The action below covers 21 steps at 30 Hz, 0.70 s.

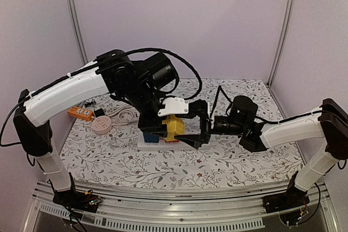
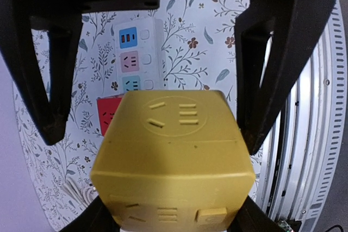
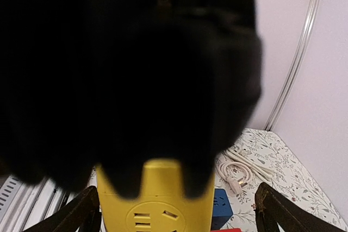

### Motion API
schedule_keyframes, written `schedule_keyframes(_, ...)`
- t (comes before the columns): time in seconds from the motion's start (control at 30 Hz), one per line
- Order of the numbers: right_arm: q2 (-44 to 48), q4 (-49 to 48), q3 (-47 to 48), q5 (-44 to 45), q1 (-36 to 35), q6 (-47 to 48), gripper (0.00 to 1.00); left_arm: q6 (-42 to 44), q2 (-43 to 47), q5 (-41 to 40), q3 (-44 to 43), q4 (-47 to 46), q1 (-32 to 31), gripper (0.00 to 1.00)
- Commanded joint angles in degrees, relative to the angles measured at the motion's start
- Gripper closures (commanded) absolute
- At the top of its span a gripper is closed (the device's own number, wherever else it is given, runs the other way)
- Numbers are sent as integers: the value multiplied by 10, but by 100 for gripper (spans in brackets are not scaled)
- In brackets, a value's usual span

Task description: Insert the plug

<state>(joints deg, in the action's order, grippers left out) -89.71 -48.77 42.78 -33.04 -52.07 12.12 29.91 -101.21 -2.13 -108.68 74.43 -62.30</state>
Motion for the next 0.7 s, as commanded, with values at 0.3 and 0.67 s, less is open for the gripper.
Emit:
schedule_keyframes(0.3, -34, -66, -7, 12, -5, -53, 36, -7, 26, 46, -40, -30, 6, 100)
schedule_keyframes(0.67, 22, -138, -24, 27, 4, -125, 100, -56, 149, 80, 104, -190, 60, 0)
